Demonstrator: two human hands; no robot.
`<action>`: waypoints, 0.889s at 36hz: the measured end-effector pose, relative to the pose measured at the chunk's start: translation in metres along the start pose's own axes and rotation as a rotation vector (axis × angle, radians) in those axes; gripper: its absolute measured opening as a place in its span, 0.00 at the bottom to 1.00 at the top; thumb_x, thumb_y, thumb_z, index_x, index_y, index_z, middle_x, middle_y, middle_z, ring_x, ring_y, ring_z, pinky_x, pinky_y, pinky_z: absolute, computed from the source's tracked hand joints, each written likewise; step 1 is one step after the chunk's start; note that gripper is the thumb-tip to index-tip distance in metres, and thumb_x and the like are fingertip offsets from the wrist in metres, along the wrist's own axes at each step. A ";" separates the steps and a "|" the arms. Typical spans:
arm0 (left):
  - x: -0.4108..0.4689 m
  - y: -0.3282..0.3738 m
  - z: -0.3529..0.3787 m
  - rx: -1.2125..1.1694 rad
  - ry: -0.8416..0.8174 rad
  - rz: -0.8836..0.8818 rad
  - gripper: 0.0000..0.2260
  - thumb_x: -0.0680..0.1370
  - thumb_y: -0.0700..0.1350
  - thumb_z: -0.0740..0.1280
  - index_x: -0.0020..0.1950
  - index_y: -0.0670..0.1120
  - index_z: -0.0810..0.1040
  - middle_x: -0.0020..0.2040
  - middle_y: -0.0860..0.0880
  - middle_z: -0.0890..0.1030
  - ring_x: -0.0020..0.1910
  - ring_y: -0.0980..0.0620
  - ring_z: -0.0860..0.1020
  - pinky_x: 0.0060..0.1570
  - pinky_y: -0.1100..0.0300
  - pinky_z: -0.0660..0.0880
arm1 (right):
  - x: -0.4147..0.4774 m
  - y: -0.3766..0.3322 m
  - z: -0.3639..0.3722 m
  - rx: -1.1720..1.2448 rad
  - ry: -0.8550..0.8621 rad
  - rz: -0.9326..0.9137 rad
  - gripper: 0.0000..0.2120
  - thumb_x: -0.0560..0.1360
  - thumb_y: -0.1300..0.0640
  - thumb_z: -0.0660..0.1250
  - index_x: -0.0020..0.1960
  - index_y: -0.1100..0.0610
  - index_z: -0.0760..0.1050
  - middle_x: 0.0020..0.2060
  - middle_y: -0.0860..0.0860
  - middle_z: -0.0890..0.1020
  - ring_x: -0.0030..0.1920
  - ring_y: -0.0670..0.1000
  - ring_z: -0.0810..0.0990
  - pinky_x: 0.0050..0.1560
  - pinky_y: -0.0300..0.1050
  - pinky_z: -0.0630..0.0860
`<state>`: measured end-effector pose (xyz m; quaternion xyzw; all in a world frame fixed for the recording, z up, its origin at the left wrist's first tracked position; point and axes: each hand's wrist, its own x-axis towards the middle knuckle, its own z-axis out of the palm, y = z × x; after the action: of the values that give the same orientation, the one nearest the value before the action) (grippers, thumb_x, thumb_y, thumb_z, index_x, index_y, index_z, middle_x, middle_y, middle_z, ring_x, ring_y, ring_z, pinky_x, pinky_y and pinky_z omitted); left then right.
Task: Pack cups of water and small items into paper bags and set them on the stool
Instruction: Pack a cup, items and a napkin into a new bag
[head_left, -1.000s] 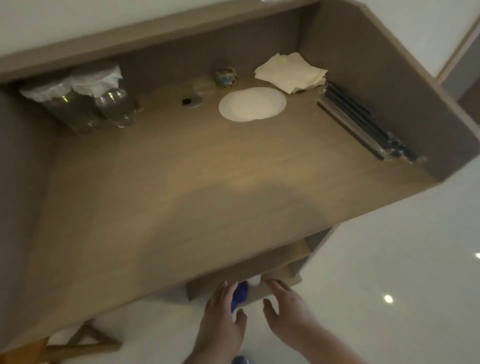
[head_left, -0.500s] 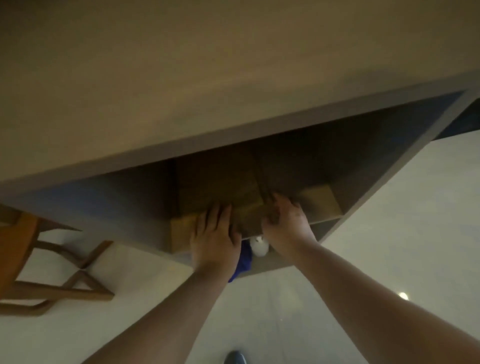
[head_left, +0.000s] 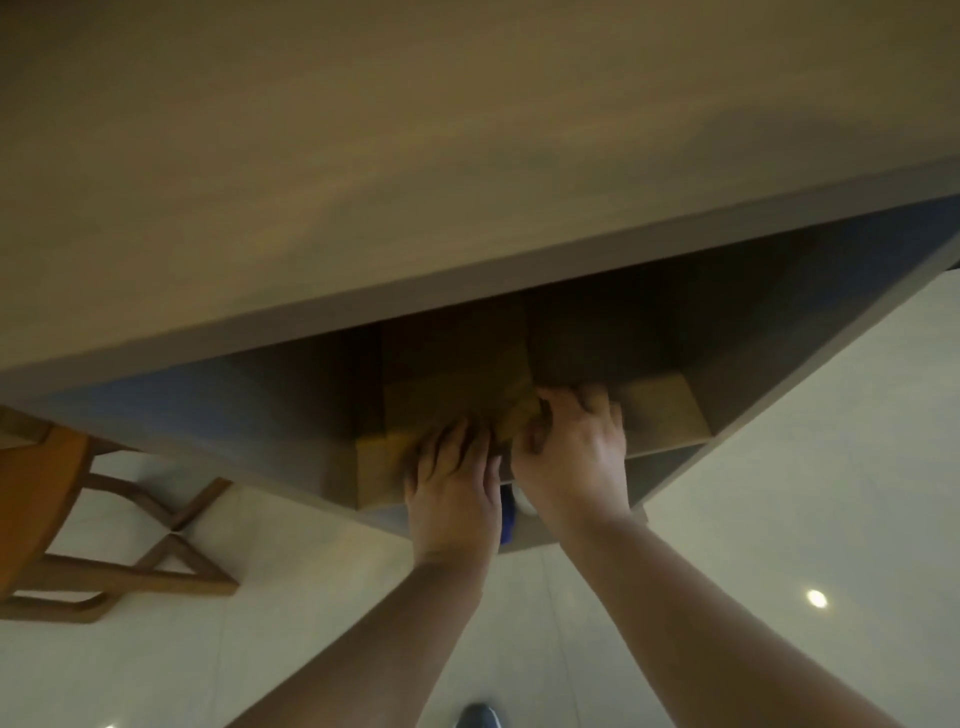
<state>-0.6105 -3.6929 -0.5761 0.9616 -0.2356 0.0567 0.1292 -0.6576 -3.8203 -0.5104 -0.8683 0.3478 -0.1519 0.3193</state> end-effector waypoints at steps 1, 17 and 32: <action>0.000 0.000 0.000 -0.027 0.006 -0.009 0.18 0.84 0.56 0.60 0.71 0.53 0.79 0.70 0.51 0.79 0.72 0.45 0.73 0.71 0.42 0.71 | 0.001 -0.004 0.002 0.048 0.000 -0.006 0.15 0.79 0.51 0.69 0.65 0.47 0.77 0.61 0.48 0.75 0.60 0.52 0.73 0.63 0.46 0.73; -0.050 0.019 -0.059 -1.072 -0.283 -0.560 0.19 0.79 0.30 0.60 0.41 0.48 0.85 0.41 0.47 0.86 0.43 0.48 0.82 0.43 0.58 0.80 | 0.025 -0.009 -0.071 0.752 -0.403 0.722 0.21 0.82 0.58 0.71 0.73 0.48 0.70 0.58 0.50 0.80 0.41 0.53 0.89 0.52 0.54 0.87; -0.004 0.036 -0.144 -1.198 -0.713 -0.905 0.20 0.75 0.56 0.76 0.66 0.55 0.80 0.53 0.50 0.88 0.55 0.44 0.86 0.55 0.43 0.84 | -0.091 0.077 -0.154 0.738 -0.573 0.763 0.13 0.76 0.71 0.71 0.57 0.59 0.83 0.46 0.57 0.89 0.44 0.59 0.89 0.45 0.56 0.85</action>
<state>-0.6383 -3.6821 -0.4302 0.6922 0.1568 -0.4439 0.5470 -0.8361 -3.8686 -0.4496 -0.5207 0.4592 0.1026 0.7124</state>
